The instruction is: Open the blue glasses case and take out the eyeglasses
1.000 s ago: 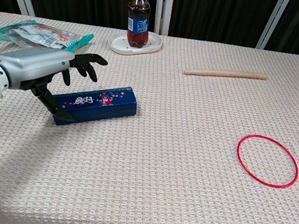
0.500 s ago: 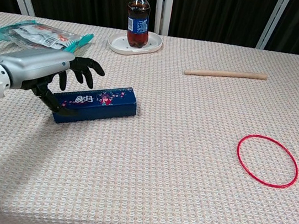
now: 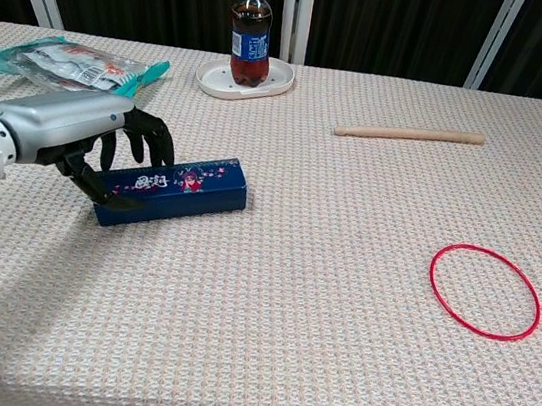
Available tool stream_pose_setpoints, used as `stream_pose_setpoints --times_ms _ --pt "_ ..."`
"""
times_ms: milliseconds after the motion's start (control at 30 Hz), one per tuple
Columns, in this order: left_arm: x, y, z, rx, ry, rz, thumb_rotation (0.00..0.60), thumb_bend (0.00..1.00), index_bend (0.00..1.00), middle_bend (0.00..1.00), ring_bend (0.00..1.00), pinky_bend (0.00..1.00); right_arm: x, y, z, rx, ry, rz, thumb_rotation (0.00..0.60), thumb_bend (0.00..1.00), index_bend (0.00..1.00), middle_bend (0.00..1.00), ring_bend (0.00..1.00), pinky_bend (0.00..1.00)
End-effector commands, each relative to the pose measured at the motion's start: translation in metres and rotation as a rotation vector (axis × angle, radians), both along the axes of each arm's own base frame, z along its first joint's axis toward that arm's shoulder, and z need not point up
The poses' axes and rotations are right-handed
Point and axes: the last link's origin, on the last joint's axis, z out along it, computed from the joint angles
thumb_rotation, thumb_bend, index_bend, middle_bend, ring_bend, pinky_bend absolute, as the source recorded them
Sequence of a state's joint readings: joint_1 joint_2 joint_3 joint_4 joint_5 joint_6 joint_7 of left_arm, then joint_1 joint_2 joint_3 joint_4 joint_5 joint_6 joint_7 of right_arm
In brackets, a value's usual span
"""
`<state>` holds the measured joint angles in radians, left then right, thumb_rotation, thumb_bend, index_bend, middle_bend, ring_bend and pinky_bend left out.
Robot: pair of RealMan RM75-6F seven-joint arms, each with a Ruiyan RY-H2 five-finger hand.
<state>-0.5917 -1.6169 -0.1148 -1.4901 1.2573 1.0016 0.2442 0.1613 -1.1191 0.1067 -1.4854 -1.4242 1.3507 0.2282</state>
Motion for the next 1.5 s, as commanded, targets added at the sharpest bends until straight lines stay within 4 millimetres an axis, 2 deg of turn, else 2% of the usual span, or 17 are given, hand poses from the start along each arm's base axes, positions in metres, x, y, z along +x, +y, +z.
stream_pose_setpoints --times_ms 33,233,633,967,1500 --pt "0.0 0.0 0.001 0.003 -0.004 0.002 0.6 0.36 0.38 0.4 0.35 0.53 0.0 0.0 0.0 0.001 0.001 -0.001 0.6 0.28 0.0 0.0 0.0 0.0" --pt "0.001 0.001 0.0 -0.005 -0.026 0.025 0.6 0.46 0.42 0.44 0.39 0.57 0.0 -0.001 0.0 0.003 0.002 -0.002 0.6 0.28 0.0 0.0 0.0 0.0" --pt "0.002 0.003 0.002 -0.04 -0.104 0.083 0.6 0.53 0.49 0.49 0.44 0.6 0.0 -0.001 -0.001 0.005 0.003 -0.004 0.6 0.28 0.0 0.0 0.0 0.0" --pt "0.002 0.003 0.002 -0.068 -0.155 0.119 0.6 0.55 0.54 0.54 0.48 0.64 -0.001 -0.002 -0.001 0.006 0.004 -0.005 0.6 0.28 0.0 0.0 0.0 0.0" --pt "-0.006 0.012 0.0 -0.204 -0.373 0.338 0.6 0.53 0.55 0.56 0.49 0.65 -0.001 -0.003 -0.002 0.014 0.006 -0.009 0.6 0.28 0.0 0.0 0.0 0.0"
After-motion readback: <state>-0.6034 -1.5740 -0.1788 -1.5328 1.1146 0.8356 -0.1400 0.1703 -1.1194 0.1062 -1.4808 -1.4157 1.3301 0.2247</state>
